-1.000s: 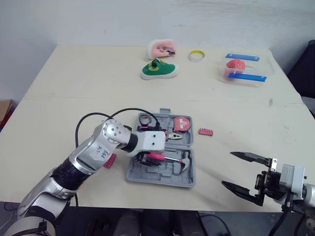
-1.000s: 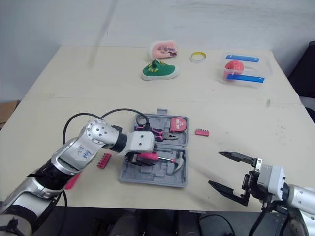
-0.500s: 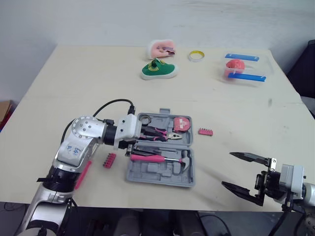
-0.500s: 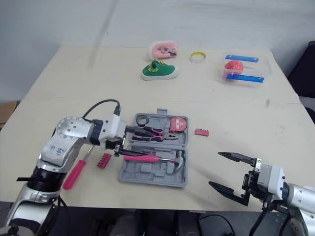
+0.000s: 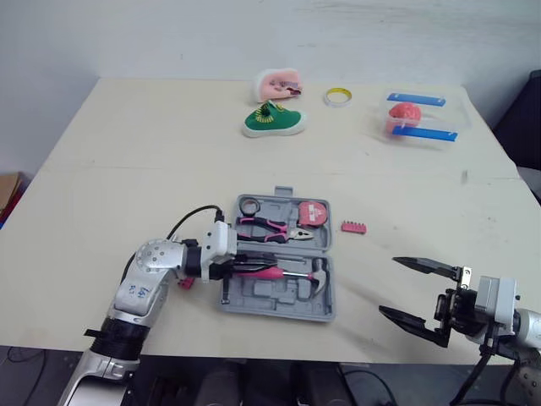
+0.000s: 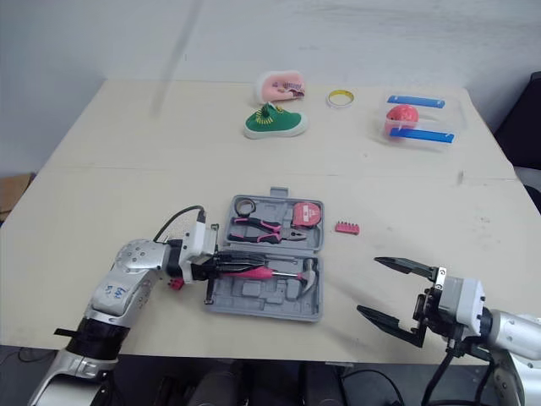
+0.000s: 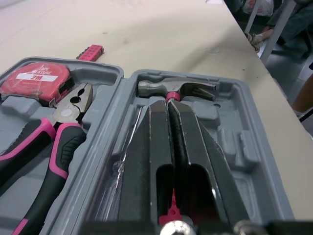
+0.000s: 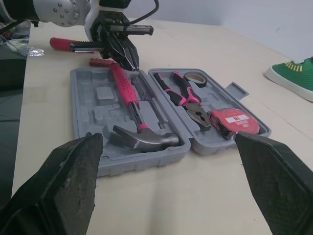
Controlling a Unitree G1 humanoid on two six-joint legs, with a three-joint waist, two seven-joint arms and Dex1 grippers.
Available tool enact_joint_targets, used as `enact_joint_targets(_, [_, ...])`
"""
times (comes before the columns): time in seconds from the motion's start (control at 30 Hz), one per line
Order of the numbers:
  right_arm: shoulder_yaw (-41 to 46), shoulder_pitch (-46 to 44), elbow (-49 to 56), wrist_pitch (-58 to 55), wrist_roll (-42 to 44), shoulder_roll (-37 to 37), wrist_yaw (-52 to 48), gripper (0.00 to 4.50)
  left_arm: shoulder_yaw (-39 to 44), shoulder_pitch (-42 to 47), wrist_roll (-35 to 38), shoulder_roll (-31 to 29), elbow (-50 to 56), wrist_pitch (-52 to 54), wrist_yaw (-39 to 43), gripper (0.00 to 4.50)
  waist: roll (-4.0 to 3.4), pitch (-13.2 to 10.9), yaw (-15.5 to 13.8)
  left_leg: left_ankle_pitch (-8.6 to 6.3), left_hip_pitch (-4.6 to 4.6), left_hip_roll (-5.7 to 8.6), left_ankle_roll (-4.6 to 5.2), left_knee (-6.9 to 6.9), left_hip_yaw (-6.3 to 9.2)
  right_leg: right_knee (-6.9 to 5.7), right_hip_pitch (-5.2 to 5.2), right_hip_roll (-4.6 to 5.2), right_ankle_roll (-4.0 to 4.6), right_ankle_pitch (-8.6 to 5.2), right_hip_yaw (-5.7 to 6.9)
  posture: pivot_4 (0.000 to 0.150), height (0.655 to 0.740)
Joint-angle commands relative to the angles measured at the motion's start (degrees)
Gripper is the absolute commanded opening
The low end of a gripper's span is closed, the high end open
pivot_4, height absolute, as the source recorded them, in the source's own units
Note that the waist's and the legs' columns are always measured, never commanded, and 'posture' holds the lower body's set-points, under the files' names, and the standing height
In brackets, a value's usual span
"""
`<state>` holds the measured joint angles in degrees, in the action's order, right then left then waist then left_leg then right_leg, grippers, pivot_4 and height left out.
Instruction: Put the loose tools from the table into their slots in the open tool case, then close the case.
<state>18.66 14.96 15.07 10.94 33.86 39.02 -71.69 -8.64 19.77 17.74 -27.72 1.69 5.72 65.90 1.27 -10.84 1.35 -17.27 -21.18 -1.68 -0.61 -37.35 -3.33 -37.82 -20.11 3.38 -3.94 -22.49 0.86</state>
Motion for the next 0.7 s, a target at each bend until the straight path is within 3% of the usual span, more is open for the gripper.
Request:
enact_joint_targets(0.03, [0.18, -0.25, 1.31, -0.34, 0.22, -0.04, 1.02, 4.5, -2.56, -0.08, -1.45, 0.24, 0.74, 0.04, -0.24, 0.04, 0.0, 0.0, -0.01, 0.0, 0.0, 0.0, 0.0, 0.0, 0.0, 0.0, 0.0, 0.0, 0.0, 0.0, 0.0, 0.15, 0.74])
enact_joint_targets(0.5, [-0.72, -1.52, 7.96, -6.38, 0.3, 0.92, 5.9, 4.5, -7.73, 1.76, -9.42, -1.93, 0.29, 6.03, -4.31, 0.04, 0.0, 0.0, 0.02, 0.0, 0.02, 0.0, 0.0, 0.0, 0.02, -0.01, 0.03, 0.01, 0.0, 0.0, 0.01, 0.15, 0.74])
enact_joint_targets(0.7, [-0.59, -1.64, 8.12, -6.91, 0.26, 0.81, 5.95, 4.5, -10.52, 1.92, -11.81, -3.28, 1.86, 8.36, -4.97, 0.04, -0.02, 0.01, 0.03, -0.03, 0.46, 0.0, 0.04, 0.12, 0.09, 0.17, 0.53, 0.02, 0.0, 0.0, 0.06, 0.15, 0.74])
